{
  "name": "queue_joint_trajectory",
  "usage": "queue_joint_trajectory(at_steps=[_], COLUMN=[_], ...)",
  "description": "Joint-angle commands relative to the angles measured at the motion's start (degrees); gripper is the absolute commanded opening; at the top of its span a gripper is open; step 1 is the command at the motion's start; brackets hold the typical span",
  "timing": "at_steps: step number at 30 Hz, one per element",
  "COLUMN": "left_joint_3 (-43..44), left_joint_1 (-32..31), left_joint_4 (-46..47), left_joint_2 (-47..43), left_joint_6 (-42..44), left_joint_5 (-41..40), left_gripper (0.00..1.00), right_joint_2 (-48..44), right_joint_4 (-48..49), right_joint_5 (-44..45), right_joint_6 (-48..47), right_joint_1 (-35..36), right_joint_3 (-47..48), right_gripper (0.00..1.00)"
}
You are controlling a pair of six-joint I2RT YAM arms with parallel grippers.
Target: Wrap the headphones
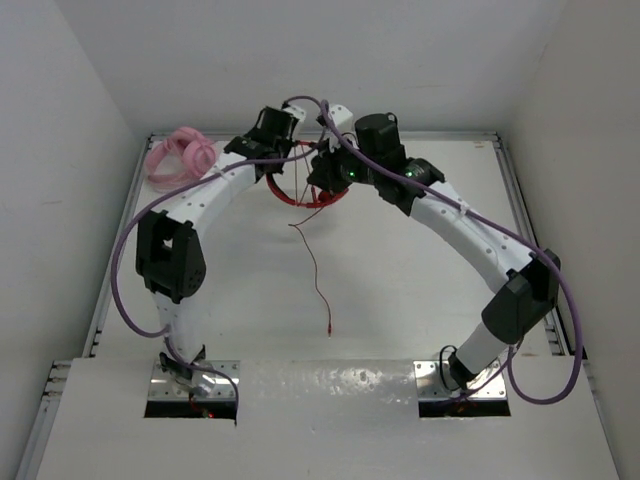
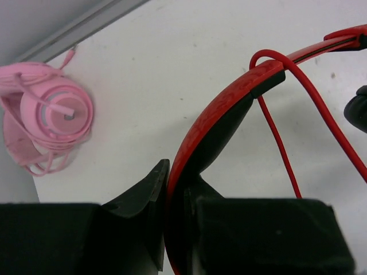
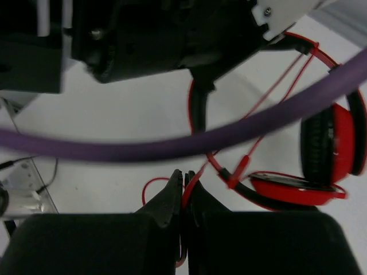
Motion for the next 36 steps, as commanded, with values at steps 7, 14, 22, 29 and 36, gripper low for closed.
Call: queue_joint_trajectory(at_steps=[7, 14, 22, 29, 36], left_joint_3=[-9.6, -14.2, -18.2, -21.6, -16.3], left_joint_1=[-4.1, -6.7, -9.1, -10.5, -10.5], left_joint_4=[9.2, 10.8, 4.9, -0.8, -6.4], left_joint_2=[-11.2, -15.5, -21.5, -24.0, -23.9], left_joint_6=[19.6, 28.7, 33.8, 27.2, 22.4], left_joint_5=[1.6, 0.1, 19.1, 25.2, 33.2], left_gripper=[0.00, 0.00, 0.00, 0.00, 0.00], right_joint_2=[1.7, 1.6, -6.6, -7.9, -7.4], right_joint_4=[-15.1, -21.5, 2.2, 12.2, 17.3], right_joint_5=[11.3, 24.7, 17.0, 20.9, 10.9], right_joint_6=[-9.7, -18.2, -23.9, -32.0, -27.6], right_joint_1=[-7.9, -8.1, -8.5, -9.5, -10.6], right_joint_3=[11.2, 14.5, 0.9, -5.1, -7.6], right_gripper=[0.00, 0.00, 0.00, 0.00, 0.00])
